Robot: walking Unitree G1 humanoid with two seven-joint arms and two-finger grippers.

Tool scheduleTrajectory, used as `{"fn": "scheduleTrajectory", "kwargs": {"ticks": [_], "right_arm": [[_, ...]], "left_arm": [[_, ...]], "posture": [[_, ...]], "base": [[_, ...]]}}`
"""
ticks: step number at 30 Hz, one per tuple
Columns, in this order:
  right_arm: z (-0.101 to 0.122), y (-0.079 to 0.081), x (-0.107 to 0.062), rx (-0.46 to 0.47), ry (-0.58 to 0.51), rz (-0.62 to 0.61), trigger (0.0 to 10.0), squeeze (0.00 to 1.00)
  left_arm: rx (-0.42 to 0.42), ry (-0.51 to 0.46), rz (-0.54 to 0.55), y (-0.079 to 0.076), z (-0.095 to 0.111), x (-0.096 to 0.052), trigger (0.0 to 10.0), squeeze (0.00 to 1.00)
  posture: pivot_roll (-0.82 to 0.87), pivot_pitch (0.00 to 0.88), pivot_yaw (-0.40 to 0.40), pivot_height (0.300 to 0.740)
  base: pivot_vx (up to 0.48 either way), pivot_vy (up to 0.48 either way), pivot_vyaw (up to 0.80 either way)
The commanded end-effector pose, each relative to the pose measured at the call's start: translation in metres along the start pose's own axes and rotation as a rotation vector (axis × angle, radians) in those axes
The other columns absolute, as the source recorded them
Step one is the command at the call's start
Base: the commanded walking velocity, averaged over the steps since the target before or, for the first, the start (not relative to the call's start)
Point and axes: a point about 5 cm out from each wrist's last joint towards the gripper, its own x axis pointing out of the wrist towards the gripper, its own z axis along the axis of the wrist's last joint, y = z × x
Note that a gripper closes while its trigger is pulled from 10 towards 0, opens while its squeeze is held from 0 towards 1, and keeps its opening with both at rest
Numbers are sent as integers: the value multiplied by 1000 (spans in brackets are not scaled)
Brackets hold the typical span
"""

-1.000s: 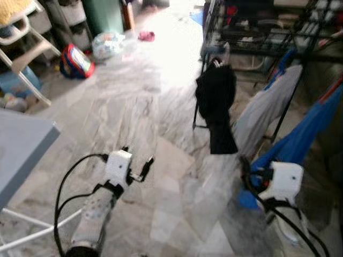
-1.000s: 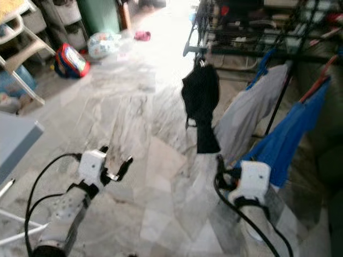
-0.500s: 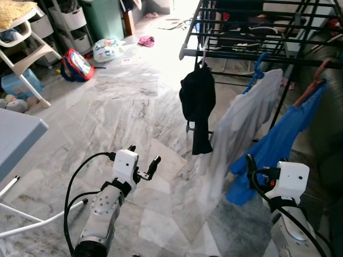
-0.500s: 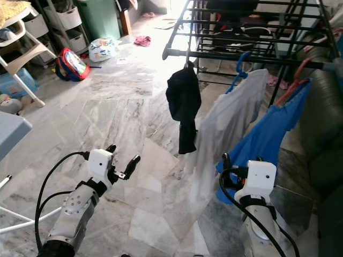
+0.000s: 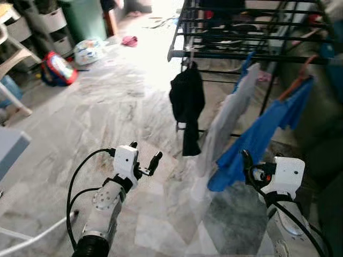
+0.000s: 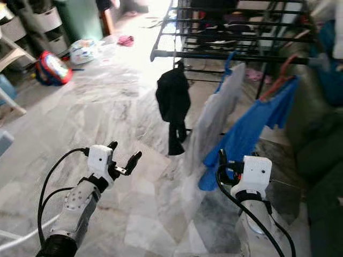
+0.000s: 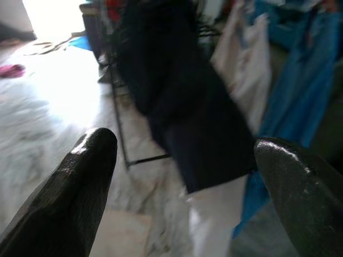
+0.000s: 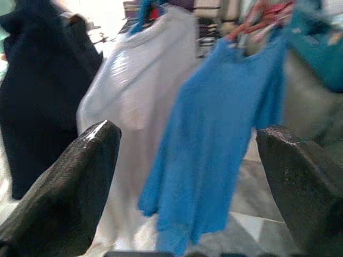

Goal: Hang hanger

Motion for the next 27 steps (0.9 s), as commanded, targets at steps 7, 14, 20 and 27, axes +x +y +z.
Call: {"fn": "scheduleTrajectory", "kwargs": {"ticks": [7, 14, 20, 27], "right_arm": [[0, 2, -2, 1, 6, 3, 10000, 0], [-1, 4, -2, 1, 9, 6, 10000, 0], [0, 4, -2, -2, 6, 9, 10000, 0], [0, 6, 0, -1, 3, 11, 10000, 0]], "left_arm": [[-4, 6, -20, -1, -2, -2, 10000, 0], [-3, 7, -28, -2, -2, -2, 10000, 0], [-2, 6, -38, -4, -1, -2, 10000, 0], [3, 7, -43, -4, -1, -3, 10000, 0]], "posture": [[-85, 110, 46, 740], [-86, 115, 45, 740], [-86, 119, 46, 740], [-82, 122, 47, 740]], "base": [[293, 0, -800], [295, 0, -646], [301, 0, 0], [301, 0, 0]]}}
